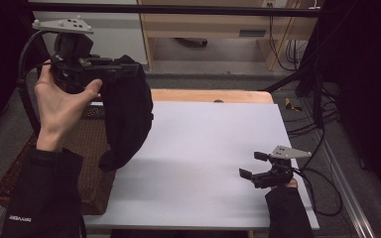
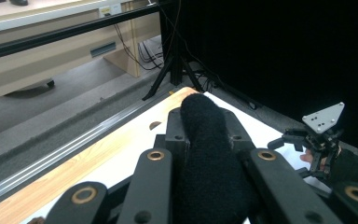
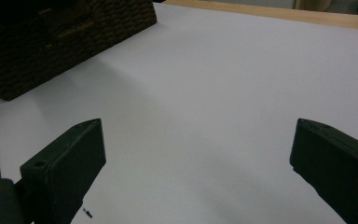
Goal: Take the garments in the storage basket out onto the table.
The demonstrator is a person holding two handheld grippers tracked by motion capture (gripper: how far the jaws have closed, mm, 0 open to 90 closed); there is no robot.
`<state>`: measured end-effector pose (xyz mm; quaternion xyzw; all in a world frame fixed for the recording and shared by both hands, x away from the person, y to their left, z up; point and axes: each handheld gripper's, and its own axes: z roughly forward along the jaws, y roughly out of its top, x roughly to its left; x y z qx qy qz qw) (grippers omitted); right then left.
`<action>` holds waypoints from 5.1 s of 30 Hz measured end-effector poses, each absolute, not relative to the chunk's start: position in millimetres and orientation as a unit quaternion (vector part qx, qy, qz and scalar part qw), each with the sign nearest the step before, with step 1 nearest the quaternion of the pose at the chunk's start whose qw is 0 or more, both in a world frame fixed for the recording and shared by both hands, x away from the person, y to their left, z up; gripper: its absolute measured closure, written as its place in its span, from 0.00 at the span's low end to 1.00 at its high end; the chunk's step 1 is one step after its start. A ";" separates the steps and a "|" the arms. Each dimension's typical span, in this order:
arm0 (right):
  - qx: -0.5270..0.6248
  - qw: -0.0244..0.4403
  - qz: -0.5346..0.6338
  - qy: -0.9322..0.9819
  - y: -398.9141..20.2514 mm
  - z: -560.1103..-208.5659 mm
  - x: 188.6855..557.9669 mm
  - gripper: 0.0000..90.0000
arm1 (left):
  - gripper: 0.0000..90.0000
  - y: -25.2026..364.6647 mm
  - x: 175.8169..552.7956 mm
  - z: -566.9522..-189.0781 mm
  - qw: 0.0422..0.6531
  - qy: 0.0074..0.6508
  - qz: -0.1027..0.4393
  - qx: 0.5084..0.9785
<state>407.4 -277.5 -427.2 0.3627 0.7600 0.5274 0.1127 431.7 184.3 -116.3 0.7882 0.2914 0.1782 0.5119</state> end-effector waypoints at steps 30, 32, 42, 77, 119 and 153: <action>0.363 0.112 0.528 0.759 -278.2 -427.5 407.4 0.04 | 0.85 121.1 457.9 -154.7 0.498 0.269 0.146 0.812; 0.364 0.112 0.529 0.759 -278.1 -427.3 407.2 0.04 | 0.85 117.5 459.5 -158.6 0.499 0.267 0.143 0.812; 0.363 0.112 0.528 0.760 -278.2 -427.6 407.4 0.04 | 0.85 96.9 468.1 -180.3 0.502 0.257 0.126 0.816; 0.363 0.112 0.525 0.761 -277.5 -428.2 407.6 0.04 | 0.84 74.0 484.6 -270.9 0.483 0.262 0.087 0.831; 0.365 0.111 0.523 0.762 -277.6 -428.8 407.9 0.04 | 0.23 73.9 481.9 -330.5 0.449 0.282 0.104 0.841; 0.366 0.111 0.522 0.763 -277.2 -429.3 408.2 0.04 | 0.04 153.8 445.2 -318.0 0.464 0.323 0.153 0.811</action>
